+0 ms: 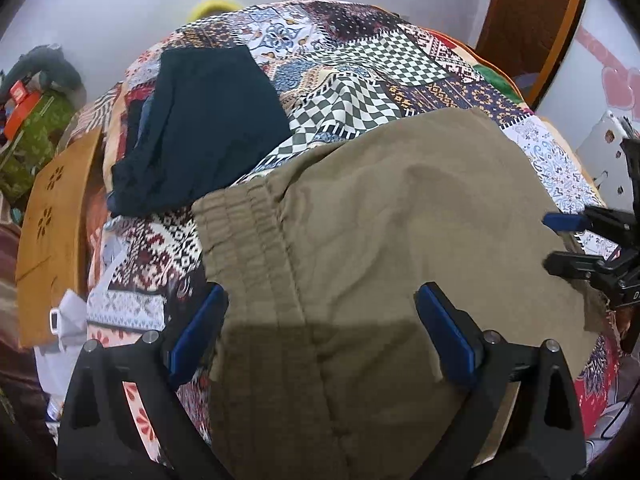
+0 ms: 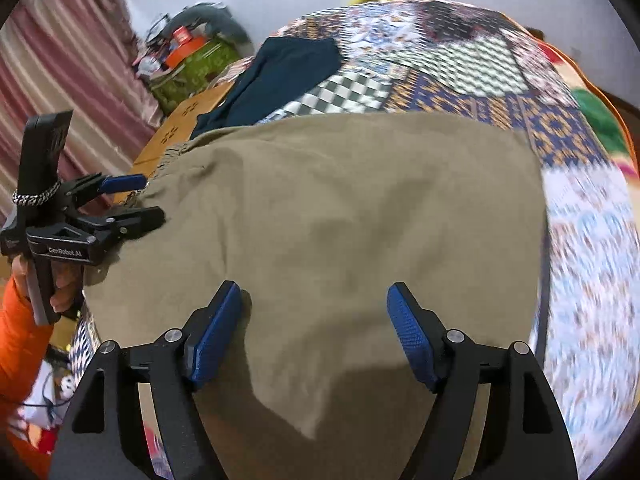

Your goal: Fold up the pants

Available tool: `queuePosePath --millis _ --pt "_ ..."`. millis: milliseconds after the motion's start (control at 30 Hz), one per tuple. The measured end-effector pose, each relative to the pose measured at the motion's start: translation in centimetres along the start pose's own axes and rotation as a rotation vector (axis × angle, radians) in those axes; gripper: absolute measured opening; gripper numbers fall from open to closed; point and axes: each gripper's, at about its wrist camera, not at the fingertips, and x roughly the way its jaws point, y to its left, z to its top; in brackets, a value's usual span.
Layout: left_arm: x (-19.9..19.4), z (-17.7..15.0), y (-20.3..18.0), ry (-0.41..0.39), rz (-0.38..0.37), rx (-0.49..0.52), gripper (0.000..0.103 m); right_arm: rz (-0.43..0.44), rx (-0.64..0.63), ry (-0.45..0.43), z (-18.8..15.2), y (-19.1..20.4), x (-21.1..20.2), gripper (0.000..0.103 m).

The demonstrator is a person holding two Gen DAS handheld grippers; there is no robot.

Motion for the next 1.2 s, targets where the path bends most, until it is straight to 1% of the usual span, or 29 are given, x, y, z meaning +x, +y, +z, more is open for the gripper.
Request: queuePosePath --millis 100,167,333,467,667,833,900,1000,1033,1100,1200 --pt "-0.9 -1.2 -0.1 -0.02 0.024 -0.003 0.098 -0.008 0.029 -0.017 -1.7 -0.6 -0.9 0.075" --pt "-1.6 -1.9 -0.1 -0.032 0.038 -0.004 0.098 -0.033 0.036 -0.021 -2.7 -0.7 -1.4 0.078" --pt "-2.9 -3.6 0.5 -0.053 0.034 -0.051 0.098 -0.073 0.078 -0.04 -5.3 -1.4 -2.6 0.078" --pt "-4.0 -4.6 0.7 -0.063 0.04 -0.071 0.098 -0.104 0.103 -0.05 -6.5 -1.9 -3.4 0.078" --pt "-5.7 -5.7 0.8 -0.077 0.064 -0.075 0.098 -0.127 0.094 -0.044 -6.5 -1.3 -4.3 0.078" --pt "-7.5 -6.3 1.4 -0.1 0.085 -0.104 0.098 -0.119 0.07 -0.116 -4.9 0.1 -6.1 0.078" --pt "-8.7 -6.3 2.2 -0.126 0.065 -0.157 0.098 -0.115 0.05 -0.155 -4.2 1.1 -6.9 0.078" --pt "-9.7 -6.5 3.4 -0.143 -0.002 -0.242 0.1 -0.108 0.004 -0.218 -2.7 2.9 -7.9 0.078" --pt "-9.9 -6.6 3.8 -0.141 -0.032 -0.281 0.1 -0.109 -0.009 -0.234 -2.4 3.4 -8.1 0.078" --pt "-9.8 -6.9 4.2 -0.127 -0.076 -0.323 0.1 -0.111 -0.037 -0.265 -1.7 4.5 -8.1 0.078" --pt "-9.0 -7.6 3.8 -0.1 -0.105 -0.351 0.1 -0.099 -0.064 -0.285 -1.0 5.8 -7.2 0.079"
